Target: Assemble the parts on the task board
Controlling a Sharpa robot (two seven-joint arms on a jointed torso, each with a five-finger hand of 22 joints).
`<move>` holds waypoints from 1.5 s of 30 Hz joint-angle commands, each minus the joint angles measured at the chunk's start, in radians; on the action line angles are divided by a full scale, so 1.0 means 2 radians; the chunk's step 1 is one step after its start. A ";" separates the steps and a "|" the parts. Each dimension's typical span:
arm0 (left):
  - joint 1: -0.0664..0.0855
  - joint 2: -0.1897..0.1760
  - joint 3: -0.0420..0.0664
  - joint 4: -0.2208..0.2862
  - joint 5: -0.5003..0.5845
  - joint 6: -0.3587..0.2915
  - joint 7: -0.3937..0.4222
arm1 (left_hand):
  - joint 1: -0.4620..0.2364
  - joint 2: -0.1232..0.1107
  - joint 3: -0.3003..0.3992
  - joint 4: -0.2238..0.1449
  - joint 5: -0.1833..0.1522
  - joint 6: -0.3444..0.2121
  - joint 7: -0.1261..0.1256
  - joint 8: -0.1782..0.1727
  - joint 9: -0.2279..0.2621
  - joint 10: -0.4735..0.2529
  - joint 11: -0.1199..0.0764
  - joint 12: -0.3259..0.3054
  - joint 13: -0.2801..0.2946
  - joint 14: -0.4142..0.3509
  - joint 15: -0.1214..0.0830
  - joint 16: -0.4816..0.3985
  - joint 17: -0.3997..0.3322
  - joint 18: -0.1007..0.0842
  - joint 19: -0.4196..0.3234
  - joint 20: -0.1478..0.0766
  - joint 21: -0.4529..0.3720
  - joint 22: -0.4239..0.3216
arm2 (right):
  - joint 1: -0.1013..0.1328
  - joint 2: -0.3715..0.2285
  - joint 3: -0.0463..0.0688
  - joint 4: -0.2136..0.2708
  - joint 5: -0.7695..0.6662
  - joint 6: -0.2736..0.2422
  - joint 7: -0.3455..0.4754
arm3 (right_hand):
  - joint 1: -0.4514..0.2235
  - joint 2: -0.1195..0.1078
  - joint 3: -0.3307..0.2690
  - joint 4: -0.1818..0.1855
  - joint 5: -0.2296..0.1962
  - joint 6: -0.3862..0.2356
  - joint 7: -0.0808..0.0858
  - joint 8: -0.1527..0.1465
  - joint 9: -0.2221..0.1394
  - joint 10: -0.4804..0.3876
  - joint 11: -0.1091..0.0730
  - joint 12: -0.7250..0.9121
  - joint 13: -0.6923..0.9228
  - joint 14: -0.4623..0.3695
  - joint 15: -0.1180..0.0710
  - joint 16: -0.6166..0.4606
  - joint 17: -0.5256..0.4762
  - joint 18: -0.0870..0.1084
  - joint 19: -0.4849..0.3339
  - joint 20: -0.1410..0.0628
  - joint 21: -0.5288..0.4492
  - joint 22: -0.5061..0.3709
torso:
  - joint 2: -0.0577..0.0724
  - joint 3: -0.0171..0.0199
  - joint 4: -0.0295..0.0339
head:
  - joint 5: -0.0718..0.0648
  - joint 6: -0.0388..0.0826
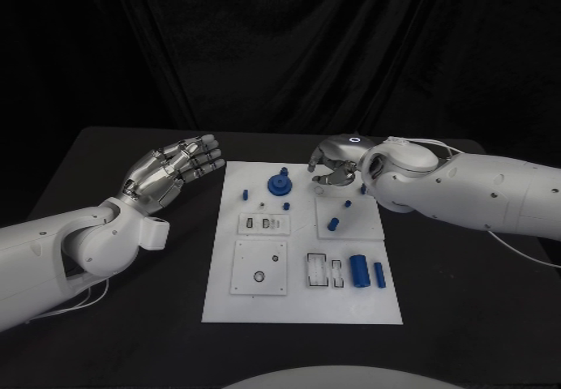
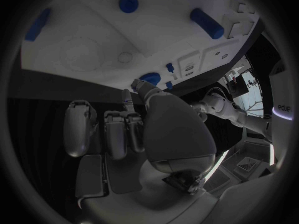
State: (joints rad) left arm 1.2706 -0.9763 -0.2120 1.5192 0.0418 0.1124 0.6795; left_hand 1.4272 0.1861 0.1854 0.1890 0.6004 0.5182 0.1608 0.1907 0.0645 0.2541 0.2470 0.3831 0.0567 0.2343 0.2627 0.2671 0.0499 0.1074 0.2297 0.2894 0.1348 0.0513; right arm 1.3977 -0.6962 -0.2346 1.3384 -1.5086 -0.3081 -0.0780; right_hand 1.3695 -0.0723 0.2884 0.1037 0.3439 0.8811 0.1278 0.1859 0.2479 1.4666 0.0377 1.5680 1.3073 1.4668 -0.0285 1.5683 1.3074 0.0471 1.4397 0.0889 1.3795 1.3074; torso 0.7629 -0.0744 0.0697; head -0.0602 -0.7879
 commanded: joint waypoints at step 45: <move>-0.002 0.000 0.000 0.003 0.001 0.008 0.037 | -0.006 -0.002 0.008 -0.001 0.003 0.004 0.012 0.004 0.001 0.002 0.002 0.003 0.001 0.003 0.003 0.004 0.001 -0.008 0.004 0.001 0.000 0.000 | -0.028 -0.152 -0.008 0.049 0.015 -0.019 0.011 | -0.001 -0.018 -0.043 0.056 -0.107 -0.023 -0.013 -0.054 -0.040 0.052 -0.013 0.001 0.132 0.052 -0.010 0.001 0.132 -0.003 0.020 -0.013 0.019 0.105 | -0.001 -0.0007 -0.0048 | 0.002 -0.010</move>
State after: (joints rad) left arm 1.2681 -0.9758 -0.2120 1.5239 0.0419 0.1130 0.6795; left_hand 1.4233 0.1822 0.1966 0.1861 0.6004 0.5182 0.1608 0.1945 0.0653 0.2540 0.2470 0.3864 0.0572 0.2380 0.2663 0.2708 0.0505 0.1073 0.2333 0.2930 0.1348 0.0513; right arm 1.3442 -1.0011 -0.2503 1.4390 -1.4786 -0.3502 -0.0417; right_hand 1.3632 -0.1028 0.2082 0.2168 0.1348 0.8310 0.0955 0.0763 0.1678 1.4667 0.0052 1.5680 1.3076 1.4666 -0.0500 1.5683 1.3074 0.0470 1.4651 0.0589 1.4206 1.3073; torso 0.7603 -0.0750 0.0596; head -0.0561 -0.8075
